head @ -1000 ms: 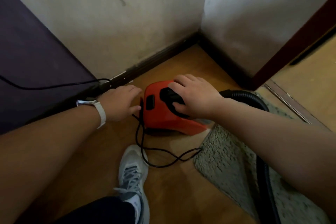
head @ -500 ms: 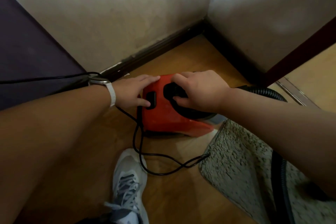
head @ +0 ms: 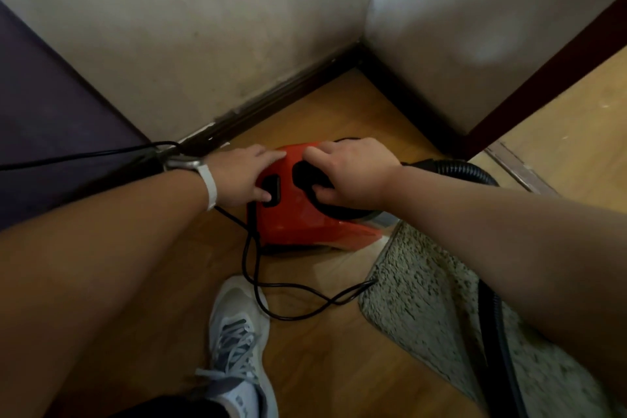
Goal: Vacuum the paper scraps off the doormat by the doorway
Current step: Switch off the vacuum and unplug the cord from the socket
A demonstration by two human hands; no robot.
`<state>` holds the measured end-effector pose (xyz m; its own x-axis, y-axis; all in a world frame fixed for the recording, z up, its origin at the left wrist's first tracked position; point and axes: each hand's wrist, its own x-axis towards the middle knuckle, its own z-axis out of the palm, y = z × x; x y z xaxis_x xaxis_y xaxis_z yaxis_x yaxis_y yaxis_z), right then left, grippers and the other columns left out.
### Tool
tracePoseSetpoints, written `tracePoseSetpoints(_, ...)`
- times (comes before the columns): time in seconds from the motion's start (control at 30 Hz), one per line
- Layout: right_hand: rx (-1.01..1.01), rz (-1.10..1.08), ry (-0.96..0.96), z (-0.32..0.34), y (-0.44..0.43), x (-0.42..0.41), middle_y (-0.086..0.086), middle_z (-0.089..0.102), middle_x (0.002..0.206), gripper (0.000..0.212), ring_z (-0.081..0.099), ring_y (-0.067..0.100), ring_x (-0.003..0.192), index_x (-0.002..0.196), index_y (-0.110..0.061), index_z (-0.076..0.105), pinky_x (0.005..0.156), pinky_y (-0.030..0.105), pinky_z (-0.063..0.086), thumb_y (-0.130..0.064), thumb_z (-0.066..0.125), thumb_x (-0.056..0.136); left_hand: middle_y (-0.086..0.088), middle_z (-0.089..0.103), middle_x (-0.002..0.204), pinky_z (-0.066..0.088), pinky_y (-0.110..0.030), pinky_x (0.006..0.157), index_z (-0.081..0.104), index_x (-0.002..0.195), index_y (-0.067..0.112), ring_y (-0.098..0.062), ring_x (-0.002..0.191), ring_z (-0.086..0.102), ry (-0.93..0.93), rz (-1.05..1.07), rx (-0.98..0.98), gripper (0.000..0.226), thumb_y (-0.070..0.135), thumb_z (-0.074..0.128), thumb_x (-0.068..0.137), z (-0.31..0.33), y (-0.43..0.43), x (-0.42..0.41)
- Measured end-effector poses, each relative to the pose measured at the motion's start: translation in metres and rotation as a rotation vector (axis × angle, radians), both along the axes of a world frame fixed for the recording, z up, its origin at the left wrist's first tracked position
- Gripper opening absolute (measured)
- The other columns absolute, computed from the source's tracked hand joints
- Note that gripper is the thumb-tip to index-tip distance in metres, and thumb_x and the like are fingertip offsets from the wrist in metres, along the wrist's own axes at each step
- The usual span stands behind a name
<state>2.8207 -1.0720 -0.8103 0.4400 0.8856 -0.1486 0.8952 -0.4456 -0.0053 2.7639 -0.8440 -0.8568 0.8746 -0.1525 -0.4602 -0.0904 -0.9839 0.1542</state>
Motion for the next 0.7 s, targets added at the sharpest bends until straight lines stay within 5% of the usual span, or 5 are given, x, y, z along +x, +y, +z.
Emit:
tracePoseSetpoints(0.23, -0.069, -0.072, 0.005, 0.023, -0.014, -0.025, 0.005, 0.048, 0.14, 0.069, 0.05, 0.028, 0.123, 0.153, -0.026, 0.024, 0.102, 0.043, 0.042, -0.057, 0.046, 0.095, 0.004, 0.03, 0.158, 0.043, -0.041, 0.107, 0.02, 0.157, 0.03, -0.022, 0.14, 0.038, -0.161, 0.023, 0.003, 0.073, 0.048, 0.056, 0.096, 0.066, -0.007, -0.06)
tracePoseSetpoints(0.7, 0.115, -0.067, 0.007, 0.167, -0.022, -0.105, 0.0, 0.035, 0.159, 0.057, 0.031, 0.022, 0.147, 0.152, -0.03, 0.036, 0.12, 0.041, 0.025, -0.049, 0.048, 0.099, 0.001, 0.048, 0.149, 0.046, -0.036, 0.103, 0.042, 0.15, 0.025, -0.019, 0.131, 0.05, -0.471, 0.033, 0.136, 0.059, 0.047, 0.055, 0.097, 0.226, -0.002, -0.162)
